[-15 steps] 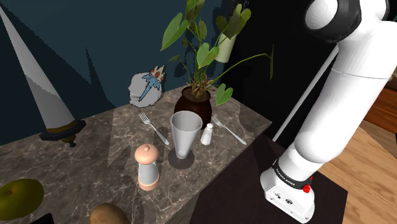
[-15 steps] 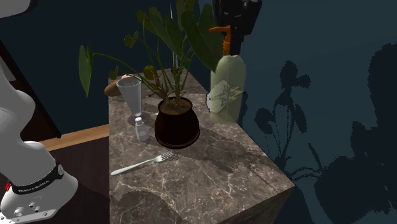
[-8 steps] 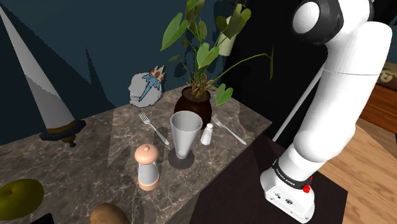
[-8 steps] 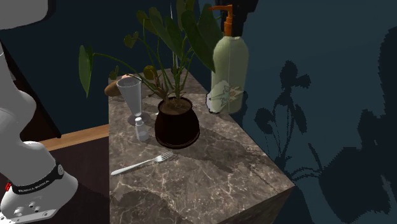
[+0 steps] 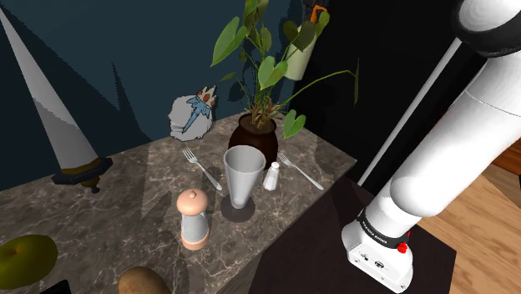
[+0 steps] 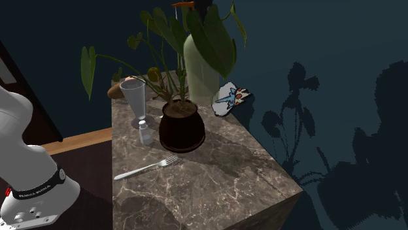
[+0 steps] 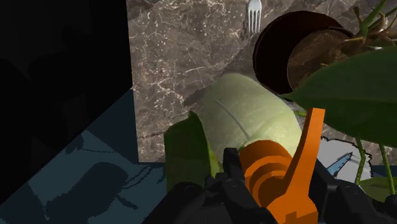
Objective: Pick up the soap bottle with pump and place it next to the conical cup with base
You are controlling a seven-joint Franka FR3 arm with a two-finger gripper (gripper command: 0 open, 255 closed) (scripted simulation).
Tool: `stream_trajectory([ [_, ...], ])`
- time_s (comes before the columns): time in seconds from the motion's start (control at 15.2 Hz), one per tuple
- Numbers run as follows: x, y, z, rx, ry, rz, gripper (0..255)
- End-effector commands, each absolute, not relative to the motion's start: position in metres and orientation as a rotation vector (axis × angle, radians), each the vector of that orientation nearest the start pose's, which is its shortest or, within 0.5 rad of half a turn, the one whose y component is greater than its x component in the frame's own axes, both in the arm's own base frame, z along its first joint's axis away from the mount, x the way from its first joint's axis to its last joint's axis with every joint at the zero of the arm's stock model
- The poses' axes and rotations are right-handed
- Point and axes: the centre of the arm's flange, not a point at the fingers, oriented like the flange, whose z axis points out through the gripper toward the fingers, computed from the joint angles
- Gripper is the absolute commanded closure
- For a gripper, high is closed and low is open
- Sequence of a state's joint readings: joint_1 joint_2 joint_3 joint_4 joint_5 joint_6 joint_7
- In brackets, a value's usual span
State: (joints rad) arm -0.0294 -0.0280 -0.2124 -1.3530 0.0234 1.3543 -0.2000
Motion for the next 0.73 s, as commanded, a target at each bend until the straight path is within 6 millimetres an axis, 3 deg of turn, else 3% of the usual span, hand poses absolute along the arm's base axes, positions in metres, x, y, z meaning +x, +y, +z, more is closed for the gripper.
stream_trajectory([
  [0.0,0.486,-0.103,0.719,-3.12,0.058,-0.054,255],
  [0.66,0.4,-0.002,0.72,-3.12,0.058,-0.054,255],
])
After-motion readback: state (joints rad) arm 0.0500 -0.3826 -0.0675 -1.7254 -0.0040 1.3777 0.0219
